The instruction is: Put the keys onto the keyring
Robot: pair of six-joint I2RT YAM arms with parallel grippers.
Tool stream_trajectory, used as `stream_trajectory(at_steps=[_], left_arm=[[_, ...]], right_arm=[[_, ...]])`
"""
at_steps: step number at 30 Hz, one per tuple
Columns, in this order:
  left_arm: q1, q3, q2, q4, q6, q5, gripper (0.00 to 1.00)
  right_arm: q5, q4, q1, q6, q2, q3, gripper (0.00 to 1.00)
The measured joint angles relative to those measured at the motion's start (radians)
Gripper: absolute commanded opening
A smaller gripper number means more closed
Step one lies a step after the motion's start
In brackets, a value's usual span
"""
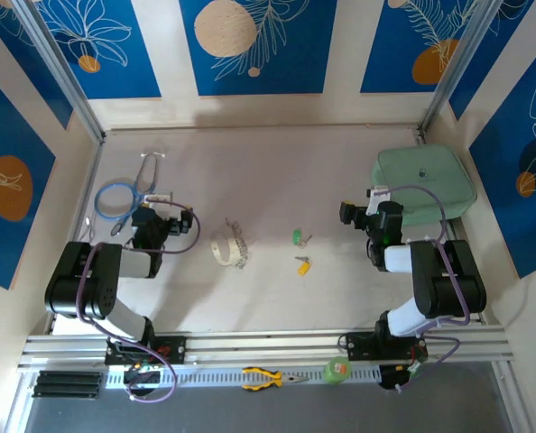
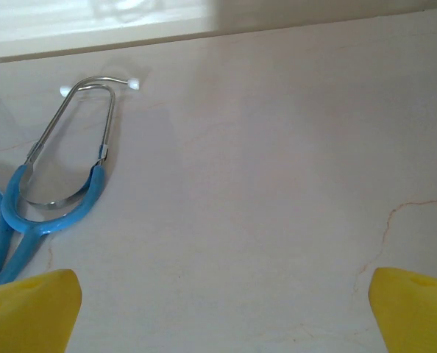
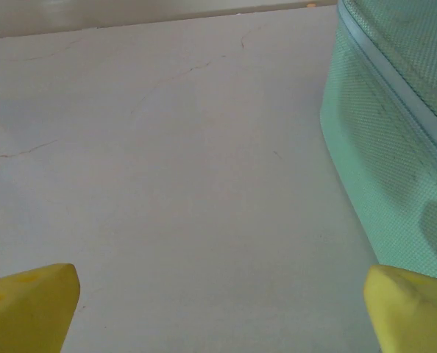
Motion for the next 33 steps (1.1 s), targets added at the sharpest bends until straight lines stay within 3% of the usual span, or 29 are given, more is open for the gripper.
stream_trajectory(at_steps=[23, 26, 29, 33], left_arm=[[0.000, 0.000, 0.000, 0.000, 0.000, 0.000, 1.00], [0.000, 0.000, -0.002, 0.000, -0.002, -0.011, 1.00], [0.000, 0.000, -0.059, -0.055, -0.009, -0.053, 1.00], [0.000, 0.023, -0.245, -0.192, -0.035, -0.103, 1.00]], right_arm=[[-0.015, 0.000, -0.005, 0.003, 0.000, 0.000, 1.00], [-0.019, -0.002, -0.005, 0.005, 0.000, 0.000, 0.89], [-0.027, -0.101, -0.002, 0.003, -0.043, 0.025, 0.89], [-0.011, -0.416, 0.038, 0.046, -0.188, 0.195, 0.88]])
